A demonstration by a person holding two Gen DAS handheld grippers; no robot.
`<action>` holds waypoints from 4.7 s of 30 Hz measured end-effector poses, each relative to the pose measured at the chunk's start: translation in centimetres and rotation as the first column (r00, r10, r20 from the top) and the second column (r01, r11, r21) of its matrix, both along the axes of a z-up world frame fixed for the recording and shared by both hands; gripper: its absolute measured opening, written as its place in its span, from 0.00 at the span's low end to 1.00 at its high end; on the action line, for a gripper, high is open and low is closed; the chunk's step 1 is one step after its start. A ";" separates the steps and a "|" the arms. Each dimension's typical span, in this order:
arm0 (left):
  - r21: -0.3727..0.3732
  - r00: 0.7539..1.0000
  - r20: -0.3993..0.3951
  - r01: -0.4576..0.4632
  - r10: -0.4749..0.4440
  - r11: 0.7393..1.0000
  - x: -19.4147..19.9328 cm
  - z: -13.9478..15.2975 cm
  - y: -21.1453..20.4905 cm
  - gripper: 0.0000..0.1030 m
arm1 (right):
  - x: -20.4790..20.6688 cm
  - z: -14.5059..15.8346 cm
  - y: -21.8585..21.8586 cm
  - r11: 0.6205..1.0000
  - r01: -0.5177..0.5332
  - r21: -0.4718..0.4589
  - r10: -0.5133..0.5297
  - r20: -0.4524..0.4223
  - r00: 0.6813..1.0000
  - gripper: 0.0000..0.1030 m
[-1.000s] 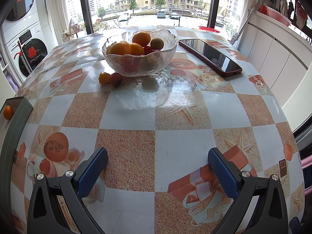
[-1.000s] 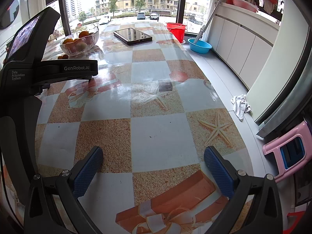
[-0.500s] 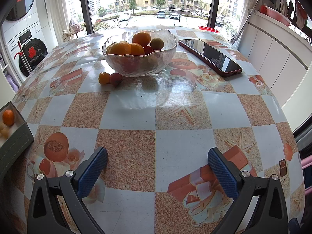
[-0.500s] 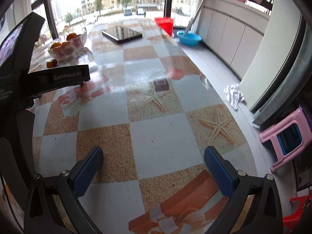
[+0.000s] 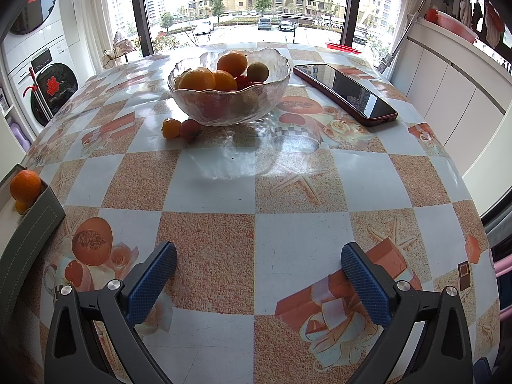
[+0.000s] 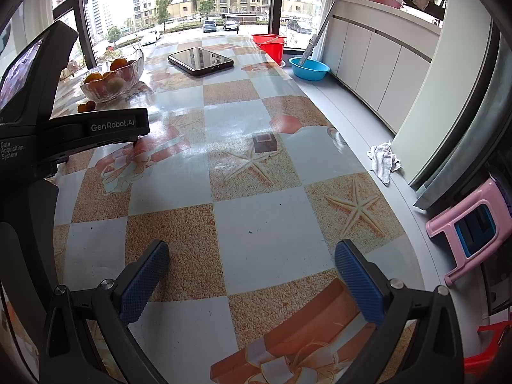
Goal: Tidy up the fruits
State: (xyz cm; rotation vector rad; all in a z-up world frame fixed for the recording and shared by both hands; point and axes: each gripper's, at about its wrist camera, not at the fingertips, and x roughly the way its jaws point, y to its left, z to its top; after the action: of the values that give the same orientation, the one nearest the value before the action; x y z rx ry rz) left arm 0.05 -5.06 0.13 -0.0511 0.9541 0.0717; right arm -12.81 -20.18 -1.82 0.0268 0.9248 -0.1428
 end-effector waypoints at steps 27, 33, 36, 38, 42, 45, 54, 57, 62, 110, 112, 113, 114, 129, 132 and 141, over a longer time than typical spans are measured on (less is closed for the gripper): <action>0.000 1.000 0.000 0.000 0.000 1.000 0.0 0.0 0.0 1.00 | 0.6 0.3 1.9 0.998 0.054 -0.013 -0.054 -0.023 0.998 1.00; 0.000 1.000 0.000 0.000 0.000 1.000 -0.1 0.0 0.0 1.00 | 0.5 0.3 2.0 0.998 0.055 -0.011 -0.055 -0.011 0.998 1.00; 0.000 1.000 0.000 0.000 0.000 1.000 0.0 0.0 0.0 1.00 | 0.5 0.2 2.1 0.998 0.056 -0.009 -0.056 -0.009 0.998 1.00; 0.000 1.000 0.000 0.000 0.000 1.000 0.0 0.0 0.0 1.00 | 0.5 0.2 2.0 0.998 0.056 -0.009 -0.056 -0.009 0.998 1.00; 0.000 1.000 0.000 0.000 0.000 1.000 -0.1 0.0 0.0 1.00 | 0.5 0.2 2.0 0.998 0.056 -0.009 -0.056 -0.009 0.998 1.00; 0.000 1.000 0.000 0.000 0.000 1.000 0.0 0.0 0.0 1.00 | 0.5 0.2 2.0 0.998 0.056 -0.008 -0.056 -0.009 0.998 1.00; 0.000 1.000 0.000 0.000 0.000 1.000 0.0 0.0 0.0 1.00 | 0.5 0.2 2.0 0.998 0.056 -0.008 -0.056 -0.008 0.998 1.00; 0.000 1.000 0.000 0.000 0.000 1.000 0.0 0.0 0.0 1.00 | 0.5 0.2 2.0 0.998 0.056 -0.008 -0.056 -0.008 0.998 1.00; 0.000 1.000 0.000 0.000 0.000 1.000 0.0 0.0 0.0 1.00 | 0.4 0.2 2.0 0.998 0.056 -0.008 -0.056 -0.008 0.998 1.00; 0.027 0.999 -0.004 0.050 -0.050 0.998 -0.9 1.3 -0.1 1.00 | 0.4 0.2 2.0 0.998 0.056 -0.004 -0.056 -0.005 0.998 1.00; 0.022 0.993 0.059 0.105 -0.106 0.994 -2.8 3.7 0.3 1.00 | 0.4 0.2 2.0 0.998 0.056 -0.004 -0.056 -0.005 0.998 1.00; 0.026 0.987 0.087 0.130 -0.132 0.991 -4.0 4.7 0.7 1.00 | 0.4 0.2 2.1 0.998 0.056 -0.004 -0.056 -0.005 0.998 1.00; 0.036 0.980 0.119 0.157 -0.160 0.987 -5.6 6.1 1.6 1.00 | 0.4 0.2 2.0 0.998 0.056 -0.004 -0.056 -0.005 0.998 1.00; -0.009 0.999 -0.035 -0.040 0.040 0.999 -15.3 1.2 17.6 1.00 | 0.8 0.4 3.0 1.000 0.027 0.003 -0.027 -0.063 0.998 1.00; 0.004 0.999 -0.041 -0.036 0.036 0.999 -14.9 0.5 17.1 1.00 | 0.8 0.4 5.1 0.997 -0.069 0.021 0.071 -0.086 0.994 1.00; -0.001 0.996 -0.078 -0.048 0.047 0.999 -14.0 0.5 17.1 1.00 | 4.4 0.1 12.7 0.951 -0.309 0.033 0.310 -0.098 0.946 1.00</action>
State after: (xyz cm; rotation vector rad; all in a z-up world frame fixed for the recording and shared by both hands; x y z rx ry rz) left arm -13.92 12.01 0.64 -0.0744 1.0316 0.1167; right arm -8.44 -7.51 -1.73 -0.1108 1.0209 0.1577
